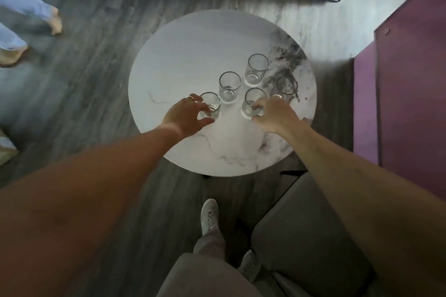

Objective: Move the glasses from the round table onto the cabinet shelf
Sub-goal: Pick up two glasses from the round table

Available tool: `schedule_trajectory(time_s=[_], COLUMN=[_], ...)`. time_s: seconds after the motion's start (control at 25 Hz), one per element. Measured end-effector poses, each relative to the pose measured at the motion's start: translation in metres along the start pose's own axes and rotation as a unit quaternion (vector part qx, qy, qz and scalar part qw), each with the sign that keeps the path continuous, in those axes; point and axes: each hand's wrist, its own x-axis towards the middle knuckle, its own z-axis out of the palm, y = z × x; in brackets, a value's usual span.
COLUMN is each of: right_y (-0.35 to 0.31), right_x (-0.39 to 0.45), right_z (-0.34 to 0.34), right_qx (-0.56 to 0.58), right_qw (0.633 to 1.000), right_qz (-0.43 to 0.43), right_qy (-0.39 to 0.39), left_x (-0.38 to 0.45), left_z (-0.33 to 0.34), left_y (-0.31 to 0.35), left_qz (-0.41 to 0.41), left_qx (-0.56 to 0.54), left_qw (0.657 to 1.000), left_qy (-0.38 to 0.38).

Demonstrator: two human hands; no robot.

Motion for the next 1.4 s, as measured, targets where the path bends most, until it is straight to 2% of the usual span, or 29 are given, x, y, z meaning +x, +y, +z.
schedule_trajectory(time_s=[0.2,0.4,0.68,0.84,1.04,1.24,1.4], right_y=[-0.001,-0.001,0.034,0.078,0.13,0.169,0.174], right_x=[0.0,-0.019,-0.086,-0.168,-0.301,-0.466,-0.59], right_z=[0.008,-0.007,-0.092,-0.142,-0.166,-0.14,-0.097], right_qx=[-0.02,0.021,0.045,0.029,0.076,0.098,0.101], right_qw=[0.997,0.997,0.988,0.971,0.93,0.876,0.824], right_qz=[-0.026,-0.032,0.026,0.086,0.177,0.319,0.384], right_qy=[0.065,0.072,0.147,0.221,0.313,0.349,0.405], left_x=[0.005,-0.002,0.014,0.012,-0.036,-0.147,-0.245], left_z=[-0.005,-0.031,-0.088,-0.106,-0.096,-0.053,-0.01], left_y=[0.001,0.013,0.11,0.215,0.346,0.457,0.514], left_qz=[0.022,0.098,0.257,0.351,0.444,0.549,0.628], left_qx=[-0.009,0.01,0.057,0.065,0.064,0.053,0.048], left_qw=[1.0,0.994,0.964,0.934,0.894,0.833,0.774], left_qy=[0.005,-0.037,-0.033,-0.003,-0.008,-0.048,-0.067])
